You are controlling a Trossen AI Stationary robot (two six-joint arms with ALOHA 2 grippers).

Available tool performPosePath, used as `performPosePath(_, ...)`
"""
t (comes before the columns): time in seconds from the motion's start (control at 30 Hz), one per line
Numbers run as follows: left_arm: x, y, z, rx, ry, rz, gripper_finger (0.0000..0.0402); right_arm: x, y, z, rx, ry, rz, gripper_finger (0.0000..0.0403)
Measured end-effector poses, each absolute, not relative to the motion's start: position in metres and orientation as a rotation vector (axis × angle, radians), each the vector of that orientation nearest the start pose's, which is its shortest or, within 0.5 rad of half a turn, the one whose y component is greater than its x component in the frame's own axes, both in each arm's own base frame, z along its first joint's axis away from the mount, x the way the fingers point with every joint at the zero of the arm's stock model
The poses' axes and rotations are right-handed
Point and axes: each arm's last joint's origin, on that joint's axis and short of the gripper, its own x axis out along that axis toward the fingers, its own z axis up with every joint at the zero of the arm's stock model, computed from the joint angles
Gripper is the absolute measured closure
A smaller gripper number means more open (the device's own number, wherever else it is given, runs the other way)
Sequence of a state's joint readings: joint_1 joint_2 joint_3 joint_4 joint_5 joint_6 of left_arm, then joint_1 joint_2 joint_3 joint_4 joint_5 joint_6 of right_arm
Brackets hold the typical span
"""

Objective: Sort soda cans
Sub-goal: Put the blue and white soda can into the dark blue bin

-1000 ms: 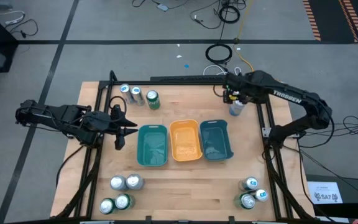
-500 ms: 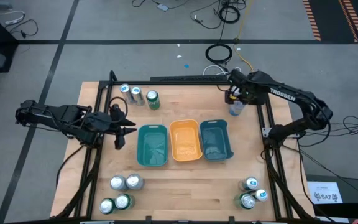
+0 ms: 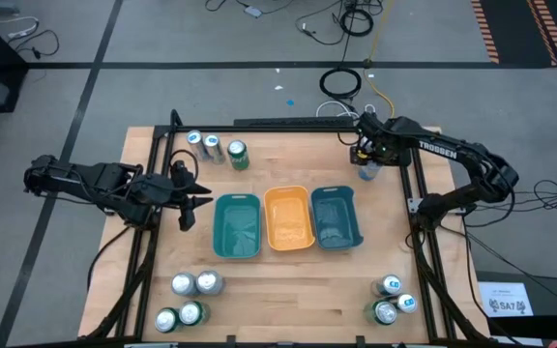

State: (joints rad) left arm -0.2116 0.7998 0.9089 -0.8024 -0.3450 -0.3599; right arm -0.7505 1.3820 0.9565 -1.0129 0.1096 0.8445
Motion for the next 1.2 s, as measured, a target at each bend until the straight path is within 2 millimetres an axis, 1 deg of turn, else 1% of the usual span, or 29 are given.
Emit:
performPosePath(0.1,0.145,-0.021,0.318,-0.155,0.633,0.245,0.0289,0.168,-0.153,0.225,1.106,1.065,-1.285,0.0130)
performPosePath(0.17,0.145,-0.021,0.318,-0.155,0.633,0.245,0.0289,0.170,-0.144,0.237,1.081,1.068,-1.295,0.0130)
performPosePath(0.27,0.145,-0.021,0.318,-0.156,0.633,0.245,0.0289,0.174,-0.129,0.267,1.019,1.048,-1.320,0.0130)
performPosePath(0.33,0.145,-0.021,0.318,-0.156,0.633,0.245,0.0289,0.177,-0.115,0.290,0.987,1.026,-1.314,0.0130)
performPosePath(0.43,0.145,-0.021,0.318,-0.156,0.633,0.245,0.0289,0.188,-0.092,0.330,0.962,0.906,-1.256,0.0130)
performPosePath(0.5,0.145,-0.021,0.318,-0.156,0.633,0.245,0.0289,0.196,-0.077,0.351,0.949,0.831,-1.213,0.0130)
performPosePath(0.57,0.145,-0.021,0.318,-0.156,0.633,0.245,0.0289,0.206,-0.062,0.366,0.941,0.779,-1.165,0.0130)
performPosePath(0.63,0.145,-0.021,0.318,-0.156,0.633,0.245,0.0289,0.219,-0.051,0.375,0.925,0.748,-1.131,0.0130)
performPosePath(0.7,0.145,-0.021,0.318,-0.156,0.633,0.245,0.0289,0.234,-0.042,0.375,0.907,0.767,-1.106,0.0130)
performPosePath(0.77,0.145,-0.021,0.318,-0.156,0.633,0.245,0.0289,0.253,-0.033,0.371,0.886,0.809,-1.082,0.0130)
performPosePath(0.87,0.145,-0.021,0.318,-0.156,0.633,0.245,0.0289,0.279,-0.023,0.361,0.850,0.880,-1.057,0.0130)
performPosePath(0.93,0.145,-0.021,0.318,-0.156,0.633,0.245,0.0289,0.291,-0.018,0.352,0.839,0.958,-1.050,0.0130)
performPosePath(1.07,0.145,-0.021,0.318,-0.157,0.633,0.246,0.0289,0.301,-0.006,0.337,0.816,1.080,-1.049,0.0130)
performPosePath(1.2,0.145,-0.022,0.318,-0.162,0.637,0.233,0.0289,0.306,0.010,0.330,0.794,1.110,-1.044,0.0130)
